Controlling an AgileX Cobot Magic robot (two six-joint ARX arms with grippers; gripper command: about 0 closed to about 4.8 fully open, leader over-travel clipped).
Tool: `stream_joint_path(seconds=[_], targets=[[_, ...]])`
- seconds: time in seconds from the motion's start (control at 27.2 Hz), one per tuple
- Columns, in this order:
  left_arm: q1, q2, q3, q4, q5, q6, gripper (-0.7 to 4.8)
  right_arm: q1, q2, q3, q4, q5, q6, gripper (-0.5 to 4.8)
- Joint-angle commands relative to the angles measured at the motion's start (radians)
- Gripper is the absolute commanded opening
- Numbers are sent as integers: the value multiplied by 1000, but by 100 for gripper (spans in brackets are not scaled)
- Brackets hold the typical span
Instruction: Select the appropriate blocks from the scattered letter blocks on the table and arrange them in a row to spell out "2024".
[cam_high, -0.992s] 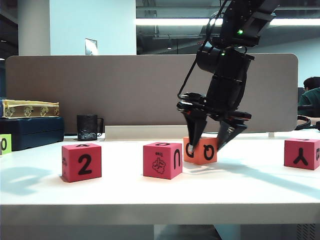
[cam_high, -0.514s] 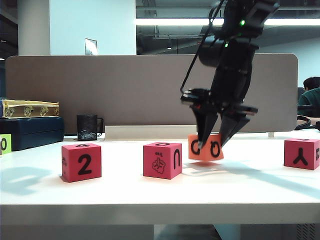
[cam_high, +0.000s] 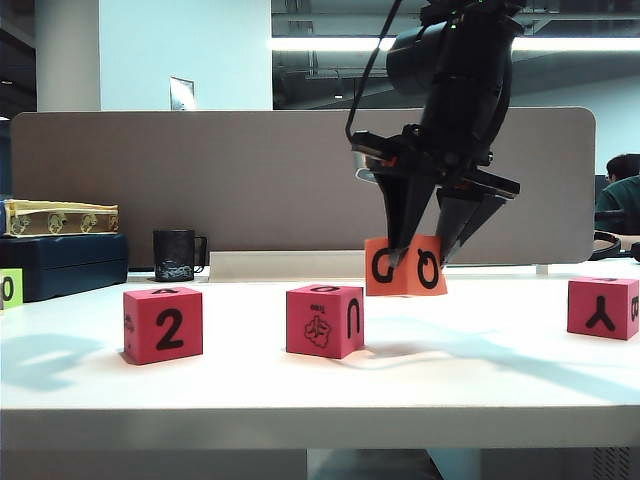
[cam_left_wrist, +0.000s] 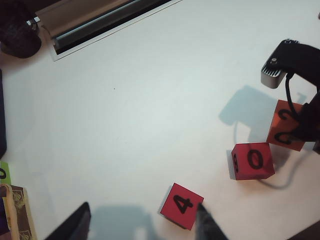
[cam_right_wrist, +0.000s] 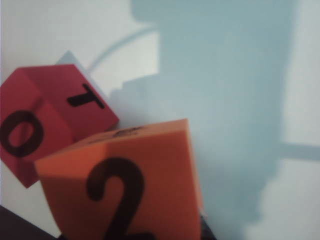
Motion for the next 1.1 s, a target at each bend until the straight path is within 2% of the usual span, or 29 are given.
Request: stream_joint_path(seconds=[0.04, 0.44, 0.77, 1.1], targets=[[-2, -4, 3, -5, 0, 3, 263, 2, -5, 4, -33, -4, 0, 143], [-2, -4, 3, -16, 0, 3, 263, 18, -1, -2, -40, -41, 1, 143], [-2, -4, 3, -19, 0, 3, 263, 59, 5, -2, 73, -13, 27, 142], [-2, -4, 3, -32, 0, 3, 263, 60, 68, 0, 138, -12, 47, 143]])
